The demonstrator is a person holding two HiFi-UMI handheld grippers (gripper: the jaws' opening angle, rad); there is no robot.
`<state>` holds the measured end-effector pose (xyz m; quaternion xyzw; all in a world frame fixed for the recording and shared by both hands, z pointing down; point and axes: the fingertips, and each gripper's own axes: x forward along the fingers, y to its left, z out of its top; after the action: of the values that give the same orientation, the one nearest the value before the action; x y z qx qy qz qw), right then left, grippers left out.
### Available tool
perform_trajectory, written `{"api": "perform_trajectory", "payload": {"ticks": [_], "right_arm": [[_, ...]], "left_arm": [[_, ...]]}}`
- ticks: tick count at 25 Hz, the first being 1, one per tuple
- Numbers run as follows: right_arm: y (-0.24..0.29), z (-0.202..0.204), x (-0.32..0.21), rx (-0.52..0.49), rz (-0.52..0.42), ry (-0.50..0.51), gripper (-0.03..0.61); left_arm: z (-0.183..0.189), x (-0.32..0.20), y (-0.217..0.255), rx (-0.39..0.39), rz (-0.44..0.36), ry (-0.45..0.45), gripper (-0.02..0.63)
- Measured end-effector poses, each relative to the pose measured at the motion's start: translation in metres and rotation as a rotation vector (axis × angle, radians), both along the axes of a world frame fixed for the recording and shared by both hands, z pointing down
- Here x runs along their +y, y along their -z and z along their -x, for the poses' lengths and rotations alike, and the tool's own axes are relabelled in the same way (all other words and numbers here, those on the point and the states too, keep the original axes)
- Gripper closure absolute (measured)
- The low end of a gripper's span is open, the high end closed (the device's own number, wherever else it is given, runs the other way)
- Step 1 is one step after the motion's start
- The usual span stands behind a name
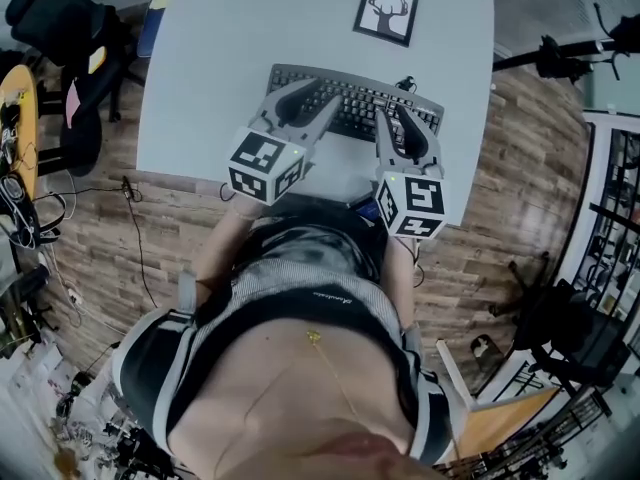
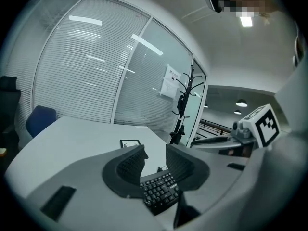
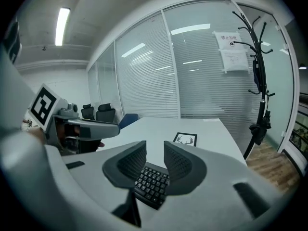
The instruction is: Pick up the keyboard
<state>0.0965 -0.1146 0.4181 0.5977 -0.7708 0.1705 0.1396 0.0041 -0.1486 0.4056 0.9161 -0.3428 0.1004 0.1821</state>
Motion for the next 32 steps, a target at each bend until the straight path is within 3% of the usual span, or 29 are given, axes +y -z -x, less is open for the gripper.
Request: {"api": "perform_trajectory", "payload": {"ticks": [11, 16, 32], "right_arm": [[-0.058, -0.052, 0.005, 0.064, 0.145, -0.108, 0.453], [-0.076, -0.066, 0.004, 0.082, 0.177, -0.123, 0.453], [-0.149, -0.128, -0.005, 0.167, 0.323, -0.172, 0.437]], "left_arm": [[0.028, -0.014, -0.065, -0.118, 0.121, 0.04, 0.495], [0.032, -0.018, -0.089, -0.133, 0.169, 0.053, 0.495], [0.076, -0.048, -0.154, -0.28, 0.28, 0.137, 0.494]]}}
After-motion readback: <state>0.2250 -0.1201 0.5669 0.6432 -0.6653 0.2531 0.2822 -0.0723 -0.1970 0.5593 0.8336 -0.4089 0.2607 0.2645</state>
